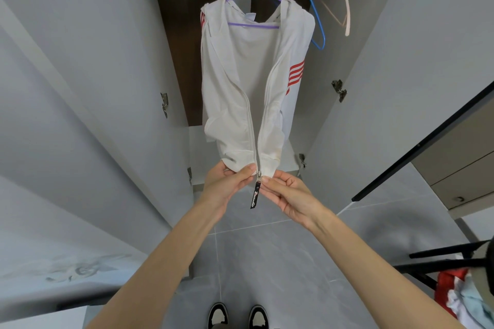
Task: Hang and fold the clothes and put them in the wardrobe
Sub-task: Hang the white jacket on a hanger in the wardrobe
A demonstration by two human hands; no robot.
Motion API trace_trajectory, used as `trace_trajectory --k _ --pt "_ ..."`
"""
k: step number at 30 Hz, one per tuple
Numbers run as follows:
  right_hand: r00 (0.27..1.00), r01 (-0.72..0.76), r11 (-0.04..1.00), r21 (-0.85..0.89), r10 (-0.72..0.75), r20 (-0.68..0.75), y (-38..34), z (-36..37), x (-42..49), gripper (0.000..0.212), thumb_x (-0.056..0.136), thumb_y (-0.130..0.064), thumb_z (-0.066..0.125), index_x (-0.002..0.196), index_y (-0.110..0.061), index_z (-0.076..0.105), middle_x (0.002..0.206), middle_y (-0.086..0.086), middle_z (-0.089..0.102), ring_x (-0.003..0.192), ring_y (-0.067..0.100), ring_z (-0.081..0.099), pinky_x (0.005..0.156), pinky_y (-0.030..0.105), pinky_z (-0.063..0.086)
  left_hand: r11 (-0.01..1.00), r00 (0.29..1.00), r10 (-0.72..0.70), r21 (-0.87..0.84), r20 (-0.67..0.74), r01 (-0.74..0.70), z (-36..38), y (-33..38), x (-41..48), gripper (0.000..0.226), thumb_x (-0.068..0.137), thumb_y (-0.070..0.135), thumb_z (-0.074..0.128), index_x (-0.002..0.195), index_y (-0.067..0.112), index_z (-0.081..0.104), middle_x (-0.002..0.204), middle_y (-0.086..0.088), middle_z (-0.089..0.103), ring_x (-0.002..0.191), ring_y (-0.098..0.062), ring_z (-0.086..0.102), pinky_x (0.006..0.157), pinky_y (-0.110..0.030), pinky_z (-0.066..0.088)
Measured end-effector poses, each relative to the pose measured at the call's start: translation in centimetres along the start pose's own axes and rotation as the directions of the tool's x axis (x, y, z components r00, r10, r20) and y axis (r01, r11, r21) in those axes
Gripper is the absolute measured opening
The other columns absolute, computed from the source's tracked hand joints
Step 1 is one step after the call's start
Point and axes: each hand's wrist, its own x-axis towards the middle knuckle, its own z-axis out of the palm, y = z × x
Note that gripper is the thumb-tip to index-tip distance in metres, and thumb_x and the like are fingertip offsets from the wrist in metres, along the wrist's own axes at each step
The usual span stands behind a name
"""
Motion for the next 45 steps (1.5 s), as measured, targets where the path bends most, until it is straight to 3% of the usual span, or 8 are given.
trace_trajectory --k 5,16,24,29,32,36,40,45 --pt "1.0 0.005 1.0 0.012 -0.005 0.005 0.1 -0.1 0.1 0.051 0.079 0.002 0.066 0.127 0.003 0.049 0.092 0.015 0.071 0.082 0.018 0.072 0.072 0.024 0.057 1.0 0.999 0.015 -0.017 -0.034 -0.016 0.0 0.3 0.1 0.028 0.076 0.007 0.077 0.1 0.009 0.065 0.089 -0.002 0.075 0.086 -0.013 0.072 0.069 -0.018 0.054" --pt "0.998 0.055 0.998 0.002 -0.055 -0.023 0.2 0.1 0.4 0.024 0.07 -0.005 0.072 0.091 -0.005 0.06 0.086 0.011 0.074 0.081 0.015 0.073 0.072 0.022 0.057 0.992 0.999 0.035 0.118 0.005 -0.036 0.1 0.3 -0.4 0.025 0.078 0.004 0.075 0.099 0.01 0.064 0.088 -0.004 0.075 0.084 -0.015 0.072 0.068 -0.019 0.055" --pt "0.993 0.019 1.0 0.012 -0.017 -0.119 1.1 0.8 0.8 0.015 0.085 -0.001 0.065 0.096 -0.01 0.058 0.07 0.001 0.068 0.064 0.006 0.066 0.092 0.031 0.05 0.938 0.993 0.11 0.324 0.05 -0.12 -0.2 0.4 -0.9 0.022 0.086 0.001 0.066 0.102 0.007 0.053 0.094 -0.01 0.072 0.086 -0.016 0.07 0.072 -0.023 0.056" --pt "0.993 -0.019 0.999 0.039 0.023 -0.115 1.4 1.0 1.1 0.016 0.086 0.001 0.063 0.099 -0.008 0.061 0.074 0.002 0.073 0.064 0.007 0.069 0.078 0.027 0.057 0.936 0.995 0.099 0.338 0.018 -0.099 -0.7 -0.4 -1.2 0.02 0.086 -0.001 0.065 0.102 0.007 0.055 0.097 -0.015 0.071 0.091 -0.024 0.07 0.079 -0.031 0.057" --pt "0.992 -0.031 0.999 0.035 0.035 -0.125 1.7 0.8 1.1 0.017 0.085 0.004 0.063 0.083 -0.011 0.056 0.072 0.004 0.073 0.063 0.009 0.069 0.073 0.028 0.058 0.945 0.996 0.086 0.317 -0.014 -0.077 -1.0 -1.3 -1.7 0.02 0.086 -0.001 0.065 0.1 0.009 0.056 0.095 -0.013 0.072 0.087 -0.021 0.071 0.076 -0.029 0.058" --pt "0.99 -0.014 0.998 -0.062 0.005 -0.144 2.0 0.6 1.0 0.026 0.084 0.003 0.066 0.075 -0.012 0.048 0.08 0.011 0.073 0.07 0.015 0.072 0.07 0.028 0.06 0.952 0.996 0.069 0.302 -0.053 -0.05 -1.4 -2.0 -1.7 0.021 0.085 -0.003 0.066 0.1 0.006 0.055 0.094 -0.015 0.071 0.082 -0.02 0.071 0.071 -0.026 0.058" --pt "0.985 -0.099 0.962 -0.255 0.058 -0.163 1.4 0.6 0.8 0.025 0.086 -0.007 0.069 0.103 -0.005 0.051 0.096 0.02 0.069 0.076 0.021 0.07 0.075 0.032 0.06 0.955 0.995 0.066 0.293 -0.075 -0.041 -1.6 -2.3 -1.6 0.022 0.084 -0.004 0.067 0.101 0.003 0.055 0.089 -0.014 0.071 0.073 -0.012 0.071 0.063 -0.019 0.055" --pt "0.975 -0.222 0.801 -0.556 0.188 -0.119 0.2 0.5 0.5 0.033 0.09 -0.017 0.066 0.116 -0.01 0.046 0.098 0.008 0.068 0.073 0.014 0.066 0.074 0.028 0.057 0.942 0.998 0.049 0.335 -0.05 -0.029 -1.5 -2.1 -1.0 0.024 0.082 -0.001 0.07 0.101 0.006 0.057 0.086 -0.009 0.072 0.073 -0.013 0.07 0.064 -0.019 0.055"
